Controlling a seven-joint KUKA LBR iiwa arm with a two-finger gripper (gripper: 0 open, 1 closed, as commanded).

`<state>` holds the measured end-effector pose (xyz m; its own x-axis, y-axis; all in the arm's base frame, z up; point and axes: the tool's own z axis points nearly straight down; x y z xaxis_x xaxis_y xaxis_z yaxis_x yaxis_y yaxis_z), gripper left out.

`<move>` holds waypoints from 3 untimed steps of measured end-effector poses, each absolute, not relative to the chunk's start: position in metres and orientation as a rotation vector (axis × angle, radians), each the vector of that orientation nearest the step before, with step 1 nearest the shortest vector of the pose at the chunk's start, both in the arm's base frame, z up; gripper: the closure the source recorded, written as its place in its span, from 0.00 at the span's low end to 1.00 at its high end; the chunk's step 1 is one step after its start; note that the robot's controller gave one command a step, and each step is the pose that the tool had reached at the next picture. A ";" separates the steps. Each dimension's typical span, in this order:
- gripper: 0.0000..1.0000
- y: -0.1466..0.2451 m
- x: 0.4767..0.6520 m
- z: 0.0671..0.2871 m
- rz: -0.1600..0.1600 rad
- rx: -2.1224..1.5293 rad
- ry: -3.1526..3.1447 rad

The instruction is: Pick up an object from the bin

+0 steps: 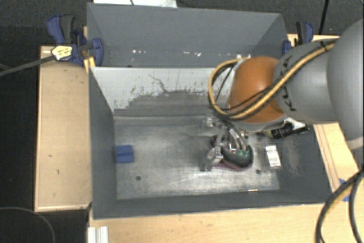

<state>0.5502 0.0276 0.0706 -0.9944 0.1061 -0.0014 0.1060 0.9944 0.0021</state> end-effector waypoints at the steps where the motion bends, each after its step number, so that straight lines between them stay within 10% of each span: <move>1: 0.00 -0.039 0.516 0.072 -0.002 0.261 3.133; 2: 1.00 -0.034 0.518 0.073 0.003 0.254 3.134; 3: 1.00 -0.024 0.510 0.220 0.000 -0.025 3.133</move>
Offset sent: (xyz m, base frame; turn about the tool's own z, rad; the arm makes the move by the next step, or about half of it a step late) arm -0.0325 -0.0630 0.0010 0.0526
